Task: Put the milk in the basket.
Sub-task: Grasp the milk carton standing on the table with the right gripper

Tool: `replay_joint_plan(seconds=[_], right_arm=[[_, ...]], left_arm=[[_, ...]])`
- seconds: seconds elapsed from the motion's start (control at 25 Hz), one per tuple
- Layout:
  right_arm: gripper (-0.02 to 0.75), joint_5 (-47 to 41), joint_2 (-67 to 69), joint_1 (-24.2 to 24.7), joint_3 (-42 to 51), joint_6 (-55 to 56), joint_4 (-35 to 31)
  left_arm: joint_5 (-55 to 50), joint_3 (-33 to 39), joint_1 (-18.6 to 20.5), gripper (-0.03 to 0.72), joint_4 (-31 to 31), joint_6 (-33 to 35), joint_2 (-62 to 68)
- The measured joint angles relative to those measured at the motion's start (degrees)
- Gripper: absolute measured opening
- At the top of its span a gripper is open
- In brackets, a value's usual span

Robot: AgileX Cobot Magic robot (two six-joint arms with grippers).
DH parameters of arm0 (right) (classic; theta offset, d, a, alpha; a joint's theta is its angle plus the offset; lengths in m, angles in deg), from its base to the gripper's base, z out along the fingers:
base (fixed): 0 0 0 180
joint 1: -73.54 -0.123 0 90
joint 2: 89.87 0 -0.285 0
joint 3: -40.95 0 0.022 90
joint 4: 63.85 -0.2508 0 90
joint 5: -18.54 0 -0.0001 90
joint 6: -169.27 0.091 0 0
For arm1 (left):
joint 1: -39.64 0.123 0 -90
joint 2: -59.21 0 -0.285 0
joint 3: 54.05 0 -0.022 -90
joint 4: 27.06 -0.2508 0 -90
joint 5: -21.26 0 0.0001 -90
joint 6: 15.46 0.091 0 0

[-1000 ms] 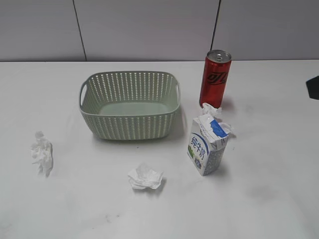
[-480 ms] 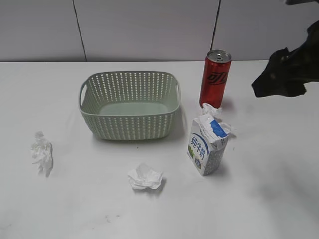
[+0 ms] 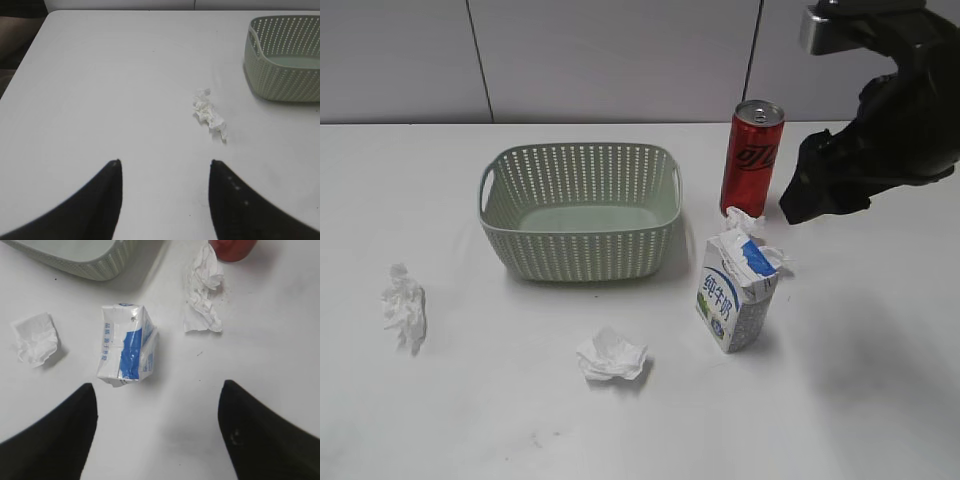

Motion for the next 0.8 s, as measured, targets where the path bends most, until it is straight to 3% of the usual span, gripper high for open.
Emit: replay_joint_plan(seconds=[0.48,0.8], right_arm=[[0.596,-1.9,8.5,-0.2,-3.4,-0.1,-2.5],[0.596,-2.0,15.5,-3.7,-5.9,0.5,-1.9]], left_arm=[[0.0,0.0,0.0,0.426,0.0,0.0,0.0],[0.0,0.0,0.0,0.426,0.0,0.0,0.0]])
